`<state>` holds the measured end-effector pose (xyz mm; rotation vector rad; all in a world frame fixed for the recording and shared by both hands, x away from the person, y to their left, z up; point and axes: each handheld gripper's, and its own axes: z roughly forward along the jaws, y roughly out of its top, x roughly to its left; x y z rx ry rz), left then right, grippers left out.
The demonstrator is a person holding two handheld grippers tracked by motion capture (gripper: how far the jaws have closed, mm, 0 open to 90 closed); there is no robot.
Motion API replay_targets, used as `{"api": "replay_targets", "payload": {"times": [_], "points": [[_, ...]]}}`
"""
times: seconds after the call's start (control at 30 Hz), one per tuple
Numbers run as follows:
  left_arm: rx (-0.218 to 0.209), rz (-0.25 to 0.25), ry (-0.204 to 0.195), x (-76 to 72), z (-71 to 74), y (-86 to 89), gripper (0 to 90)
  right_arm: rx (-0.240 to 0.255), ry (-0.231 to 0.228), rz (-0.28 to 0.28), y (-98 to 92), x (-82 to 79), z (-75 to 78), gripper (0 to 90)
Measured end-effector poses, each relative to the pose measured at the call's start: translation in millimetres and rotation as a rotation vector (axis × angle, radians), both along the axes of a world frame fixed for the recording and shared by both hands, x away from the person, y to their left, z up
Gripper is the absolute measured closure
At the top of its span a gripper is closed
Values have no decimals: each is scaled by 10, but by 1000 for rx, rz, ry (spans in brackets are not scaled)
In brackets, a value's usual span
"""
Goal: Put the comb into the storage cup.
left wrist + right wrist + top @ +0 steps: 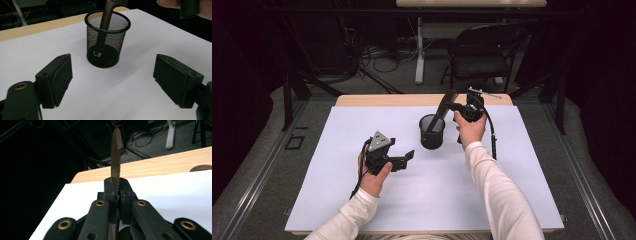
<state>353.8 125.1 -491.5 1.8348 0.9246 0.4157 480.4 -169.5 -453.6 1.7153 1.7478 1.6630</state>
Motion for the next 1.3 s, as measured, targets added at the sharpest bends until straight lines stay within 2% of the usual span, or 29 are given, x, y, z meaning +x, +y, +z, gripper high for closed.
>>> {"api": "replay_targets", "payload": {"times": [0.73,1.3], "points": [[5,-2,2,6,-6,-1,161,0,15,4,13,0,-105,875],[7,-1,6,9,-14,-6,161,22,38,-15,-80,8,-164,874]]}}
